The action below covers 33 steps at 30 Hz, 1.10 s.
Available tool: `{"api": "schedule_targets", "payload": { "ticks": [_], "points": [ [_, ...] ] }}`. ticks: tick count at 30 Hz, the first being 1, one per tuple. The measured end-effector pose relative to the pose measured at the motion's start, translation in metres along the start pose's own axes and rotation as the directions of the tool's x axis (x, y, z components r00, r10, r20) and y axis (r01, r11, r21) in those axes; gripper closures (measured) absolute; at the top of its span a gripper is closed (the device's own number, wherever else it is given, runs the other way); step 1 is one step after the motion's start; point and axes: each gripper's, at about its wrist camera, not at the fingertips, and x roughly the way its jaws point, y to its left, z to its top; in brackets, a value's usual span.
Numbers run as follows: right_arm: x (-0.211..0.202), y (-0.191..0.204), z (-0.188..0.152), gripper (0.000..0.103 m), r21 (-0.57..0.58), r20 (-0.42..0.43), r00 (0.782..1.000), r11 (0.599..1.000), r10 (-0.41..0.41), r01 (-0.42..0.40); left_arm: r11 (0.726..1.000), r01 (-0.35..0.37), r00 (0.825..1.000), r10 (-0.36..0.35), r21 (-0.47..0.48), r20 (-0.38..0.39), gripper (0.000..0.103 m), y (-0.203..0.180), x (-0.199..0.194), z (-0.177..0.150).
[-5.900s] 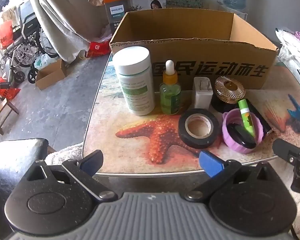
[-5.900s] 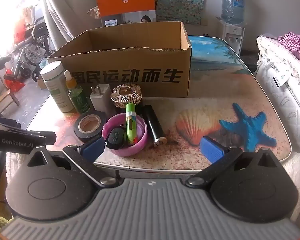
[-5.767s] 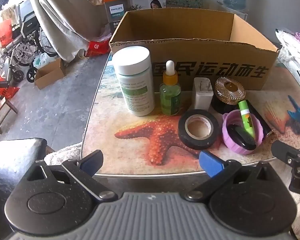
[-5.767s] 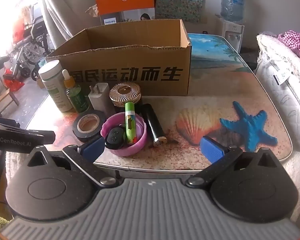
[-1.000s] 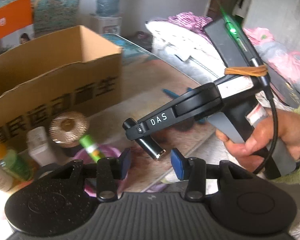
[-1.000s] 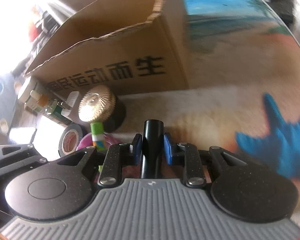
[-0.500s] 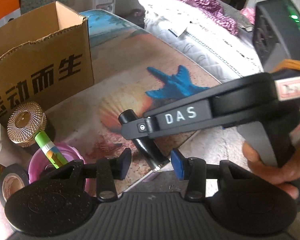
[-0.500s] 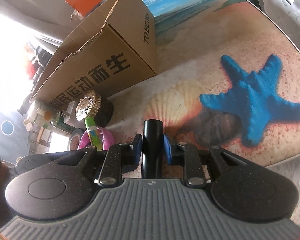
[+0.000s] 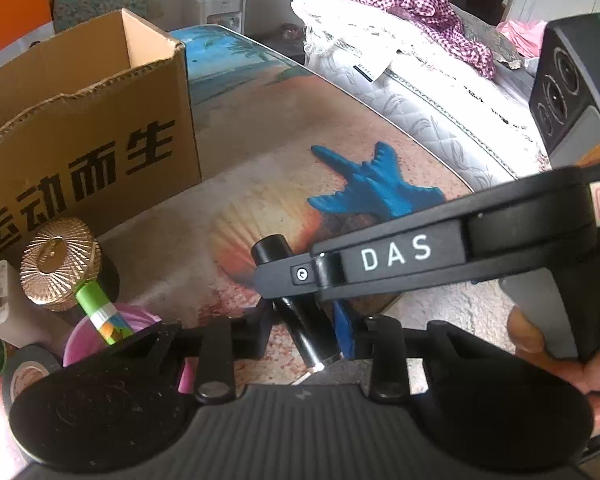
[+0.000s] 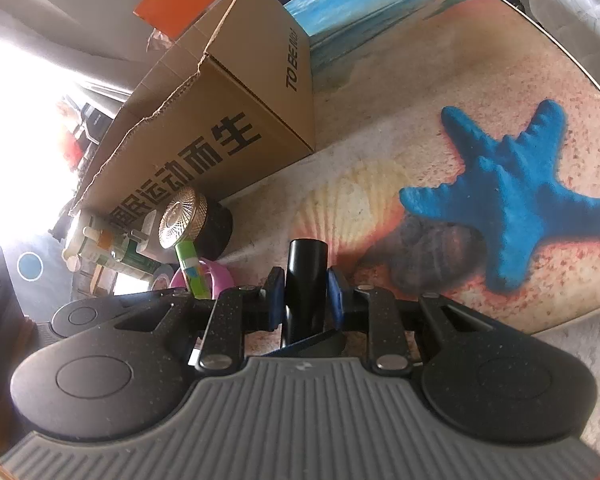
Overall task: Organize rigid objects
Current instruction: 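Carry the black cylinder with the right gripper over the cardboard box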
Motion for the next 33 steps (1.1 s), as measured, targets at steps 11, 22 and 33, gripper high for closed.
{"api": "schedule_targets", "payload": {
  "ticks": [11,22,33],
  "points": [
    [-0.027,0.047,0.005,0.082,-0.088,0.069,0.997,0.996,0.035,-0.029,0.998,-0.051,0.985,0.055,-0.025,0.162,0.077,0.012,-0.059,0.002],
    [-0.055,0.154,0.05,0.082,-0.328,0.154,0.975,0.939,0.161,-0.103,0.978,-0.157,0.917,0.196,-0.138,0.348,0.077,0.063,-0.149,0.029],
    [0.022,0.25,0.15,0.082,-0.383,-0.044,0.962,0.884,0.271,-0.267,0.929,-0.201,0.919,0.288,-0.309,0.268,0.076,0.183,-0.157,0.068]
  ]
}}
